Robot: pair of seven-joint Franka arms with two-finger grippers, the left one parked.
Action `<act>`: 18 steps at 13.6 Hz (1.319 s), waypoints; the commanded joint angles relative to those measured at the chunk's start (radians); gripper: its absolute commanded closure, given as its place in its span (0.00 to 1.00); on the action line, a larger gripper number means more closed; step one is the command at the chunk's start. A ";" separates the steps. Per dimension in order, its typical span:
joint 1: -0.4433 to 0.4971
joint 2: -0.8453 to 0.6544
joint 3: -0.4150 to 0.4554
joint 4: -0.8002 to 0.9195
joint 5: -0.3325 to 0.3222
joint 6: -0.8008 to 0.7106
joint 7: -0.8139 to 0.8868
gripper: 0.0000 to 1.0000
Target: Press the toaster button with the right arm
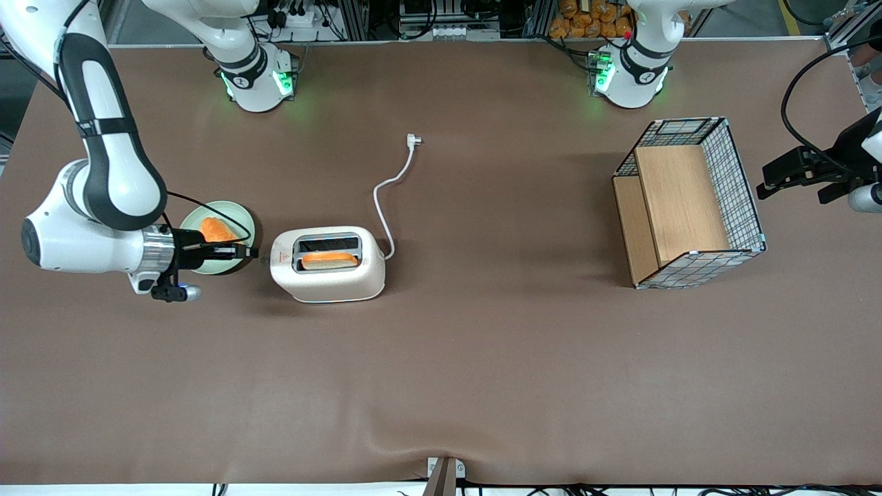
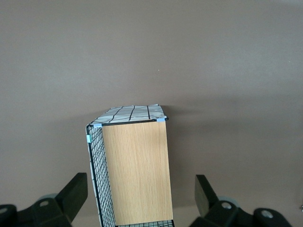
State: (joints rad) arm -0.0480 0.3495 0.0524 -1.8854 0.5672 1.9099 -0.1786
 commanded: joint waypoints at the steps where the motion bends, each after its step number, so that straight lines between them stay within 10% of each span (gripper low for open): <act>1: 0.007 0.002 -0.005 -0.015 0.031 0.038 -0.019 1.00; 18: 0.004 0.092 -0.005 -0.041 0.079 0.139 -0.119 1.00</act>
State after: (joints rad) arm -0.0463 0.4230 0.0462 -1.9111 0.6091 2.0093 -0.2608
